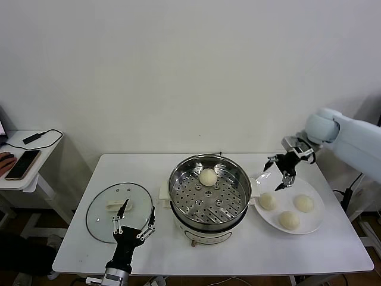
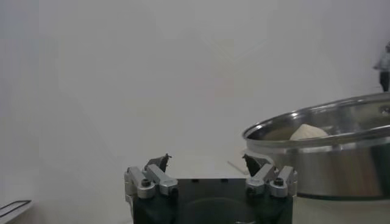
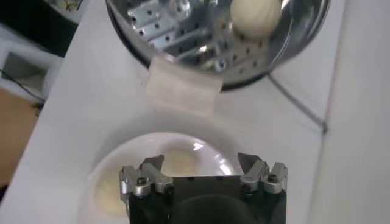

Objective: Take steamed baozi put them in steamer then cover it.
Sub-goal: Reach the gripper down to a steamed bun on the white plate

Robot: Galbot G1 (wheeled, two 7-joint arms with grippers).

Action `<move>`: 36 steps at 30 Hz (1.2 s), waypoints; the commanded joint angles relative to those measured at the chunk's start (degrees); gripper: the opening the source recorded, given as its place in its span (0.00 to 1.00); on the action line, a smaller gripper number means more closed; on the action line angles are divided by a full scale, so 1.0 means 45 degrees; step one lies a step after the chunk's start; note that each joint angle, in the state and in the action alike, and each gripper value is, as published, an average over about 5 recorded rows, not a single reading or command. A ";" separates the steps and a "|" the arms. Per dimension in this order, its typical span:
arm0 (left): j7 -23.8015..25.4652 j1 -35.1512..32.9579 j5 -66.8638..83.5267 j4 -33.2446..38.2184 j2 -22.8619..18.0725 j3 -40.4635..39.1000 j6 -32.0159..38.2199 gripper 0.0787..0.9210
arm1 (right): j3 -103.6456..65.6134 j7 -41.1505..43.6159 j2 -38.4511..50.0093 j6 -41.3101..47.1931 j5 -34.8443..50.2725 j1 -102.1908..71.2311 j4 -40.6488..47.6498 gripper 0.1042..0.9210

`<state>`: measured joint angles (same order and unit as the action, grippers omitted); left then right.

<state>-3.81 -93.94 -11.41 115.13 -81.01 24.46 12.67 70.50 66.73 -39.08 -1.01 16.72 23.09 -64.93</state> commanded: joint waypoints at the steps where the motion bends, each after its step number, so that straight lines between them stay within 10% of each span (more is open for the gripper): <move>1: -0.0010 -0.0010 -0.0015 -0.0046 -0.0010 0.0002 0.0011 0.88 | -0.0396 -0.0550 -0.0046 0.0684 0.0217 -0.1697 0.1218 0.88; 36: -0.0072 0.0026 -0.0030 -0.0208 -0.0080 0.0000 0.0096 0.88 | -0.1940 -0.1336 -0.1622 0.0317 -0.0870 -0.3558 0.3221 0.80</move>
<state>-4.13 -93.82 -11.55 114.26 -81.38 24.47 13.09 62.18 61.04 -45.85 0.46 13.16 7.86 -51.37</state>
